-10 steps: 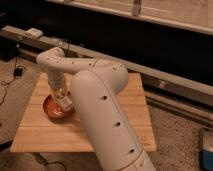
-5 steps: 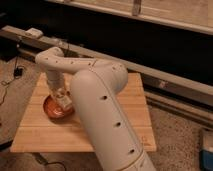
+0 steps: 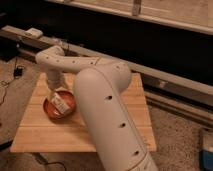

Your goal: Place the bottle in the ceramic bowl

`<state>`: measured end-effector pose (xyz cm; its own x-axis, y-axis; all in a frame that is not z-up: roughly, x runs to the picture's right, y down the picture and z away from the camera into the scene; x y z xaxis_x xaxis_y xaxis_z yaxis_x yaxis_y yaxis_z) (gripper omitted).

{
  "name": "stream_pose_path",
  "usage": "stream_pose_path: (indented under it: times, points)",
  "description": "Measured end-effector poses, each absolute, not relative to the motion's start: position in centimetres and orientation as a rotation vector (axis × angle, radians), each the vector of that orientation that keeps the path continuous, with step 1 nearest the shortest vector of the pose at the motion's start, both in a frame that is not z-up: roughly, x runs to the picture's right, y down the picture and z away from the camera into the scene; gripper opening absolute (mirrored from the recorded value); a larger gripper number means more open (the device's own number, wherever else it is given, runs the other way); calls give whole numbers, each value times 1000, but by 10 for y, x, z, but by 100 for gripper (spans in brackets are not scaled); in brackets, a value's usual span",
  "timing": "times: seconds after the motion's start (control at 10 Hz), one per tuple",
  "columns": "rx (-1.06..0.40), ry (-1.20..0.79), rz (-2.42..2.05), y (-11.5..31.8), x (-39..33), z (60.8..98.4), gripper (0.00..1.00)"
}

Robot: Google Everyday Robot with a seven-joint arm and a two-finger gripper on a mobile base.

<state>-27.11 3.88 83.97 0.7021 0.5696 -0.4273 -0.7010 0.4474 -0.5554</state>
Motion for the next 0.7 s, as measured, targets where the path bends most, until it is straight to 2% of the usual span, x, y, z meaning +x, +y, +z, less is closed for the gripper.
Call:
stream_pose_path:
  times: [0.7]
  points:
    - [-777, 186, 794, 39, -271, 839, 80]
